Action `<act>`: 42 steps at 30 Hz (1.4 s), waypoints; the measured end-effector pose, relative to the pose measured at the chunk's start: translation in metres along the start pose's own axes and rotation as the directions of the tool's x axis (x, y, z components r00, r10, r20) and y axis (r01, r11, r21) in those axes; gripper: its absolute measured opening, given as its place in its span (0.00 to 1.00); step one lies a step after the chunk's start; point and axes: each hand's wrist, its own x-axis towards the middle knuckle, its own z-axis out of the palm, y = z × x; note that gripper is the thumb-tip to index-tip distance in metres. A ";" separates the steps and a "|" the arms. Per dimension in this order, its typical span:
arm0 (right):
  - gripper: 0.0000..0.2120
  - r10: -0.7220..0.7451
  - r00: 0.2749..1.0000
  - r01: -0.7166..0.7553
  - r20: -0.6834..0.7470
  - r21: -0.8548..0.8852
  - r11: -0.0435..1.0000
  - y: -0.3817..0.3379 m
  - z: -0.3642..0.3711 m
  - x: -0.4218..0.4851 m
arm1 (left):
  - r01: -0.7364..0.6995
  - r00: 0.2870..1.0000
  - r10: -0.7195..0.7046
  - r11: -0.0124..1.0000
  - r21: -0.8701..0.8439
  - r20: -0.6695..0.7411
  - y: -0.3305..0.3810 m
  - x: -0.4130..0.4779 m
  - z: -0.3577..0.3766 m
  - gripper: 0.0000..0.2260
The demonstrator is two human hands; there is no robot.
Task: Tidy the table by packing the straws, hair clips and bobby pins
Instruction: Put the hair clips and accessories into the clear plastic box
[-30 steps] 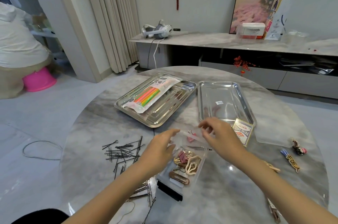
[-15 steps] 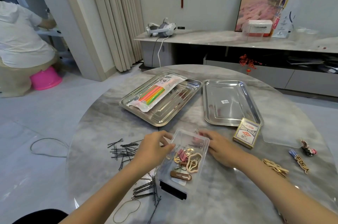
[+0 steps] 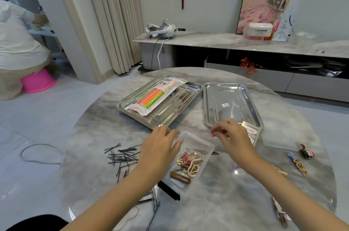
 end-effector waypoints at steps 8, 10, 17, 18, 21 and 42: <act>0.13 -0.251 0.906 0.197 0.341 0.183 0.963 -0.036 -0.002 -0.016 | -0.368 0.928 0.371 0.910 -0.192 -0.021 0.040 -0.034 -0.011 0.14; 0.14 -0.275 0.891 0.227 0.361 0.170 0.959 -0.031 0.002 -0.019 | -0.384 0.916 0.399 0.902 -0.199 0.040 0.041 -0.039 -0.008 0.16; 0.15 -0.157 0.969 0.141 0.189 0.098 0.985 -0.021 -0.016 -0.026 | -0.232 0.952 0.239 0.971 -0.056 0.190 0.035 -0.040 0.001 0.33; 0.15 -0.131 0.973 0.129 0.190 0.021 0.991 -0.016 -0.021 -0.028 | -0.183 0.951 0.177 0.983 -0.002 0.253 0.033 -0.040 0.002 0.35; 0.16 -0.025 0.976 0.070 0.218 -0.203 0.977 0.002 -0.041 -0.041 | -0.133 0.920 0.094 0.988 0.076 0.379 0.029 -0.042 0.011 0.36; 0.24 0.585 0.774 -0.360 0.241 -0.592 0.721 0.039 -0.085 -0.112 | -0.406 0.808 0.523 0.828 -0.387 0.271 0.030 -0.009 0.020 0.39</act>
